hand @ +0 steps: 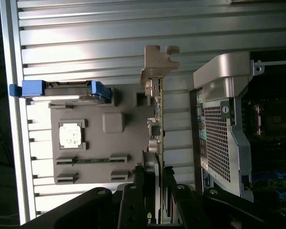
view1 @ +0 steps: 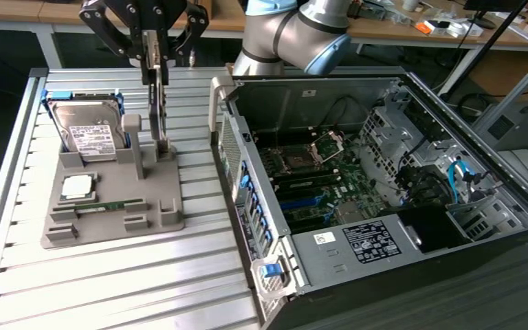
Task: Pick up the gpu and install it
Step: 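Pick up the gpu and move the gpu toward the slot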
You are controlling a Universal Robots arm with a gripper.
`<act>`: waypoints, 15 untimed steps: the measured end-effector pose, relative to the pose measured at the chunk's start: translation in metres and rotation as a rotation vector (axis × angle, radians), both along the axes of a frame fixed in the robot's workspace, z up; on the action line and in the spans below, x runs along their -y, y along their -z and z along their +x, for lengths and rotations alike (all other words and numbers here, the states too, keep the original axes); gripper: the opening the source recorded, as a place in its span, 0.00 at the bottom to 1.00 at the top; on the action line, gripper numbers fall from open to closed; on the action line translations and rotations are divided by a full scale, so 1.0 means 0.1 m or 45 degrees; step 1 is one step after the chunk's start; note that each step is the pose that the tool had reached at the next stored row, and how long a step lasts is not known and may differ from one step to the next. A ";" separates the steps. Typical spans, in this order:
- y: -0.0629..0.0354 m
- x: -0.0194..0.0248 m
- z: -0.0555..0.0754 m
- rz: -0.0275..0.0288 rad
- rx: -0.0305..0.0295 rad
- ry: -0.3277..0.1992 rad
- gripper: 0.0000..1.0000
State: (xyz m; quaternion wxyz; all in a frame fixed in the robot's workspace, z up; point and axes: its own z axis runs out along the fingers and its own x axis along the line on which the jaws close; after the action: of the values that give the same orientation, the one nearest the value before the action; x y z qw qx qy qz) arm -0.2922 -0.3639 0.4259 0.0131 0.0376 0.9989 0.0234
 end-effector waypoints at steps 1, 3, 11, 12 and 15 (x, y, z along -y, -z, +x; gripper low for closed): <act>-0.005 0.000 0.00 -0.0001 0.0000 0.000 0.27; -0.009 0.000 0.00 0.0000 0.0001 0.000 0.27; -0.010 0.004 0.01 -0.0045 -0.0001 0.000 0.27; -0.010 0.007 0.01 -0.0051 -0.0001 0.000 0.27; -0.010 0.015 0.02 -0.0066 0.0000 0.000 0.27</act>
State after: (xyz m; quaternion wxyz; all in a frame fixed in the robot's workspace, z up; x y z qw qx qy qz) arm -0.2903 -0.3654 0.4269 0.0131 0.0376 0.9990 0.0208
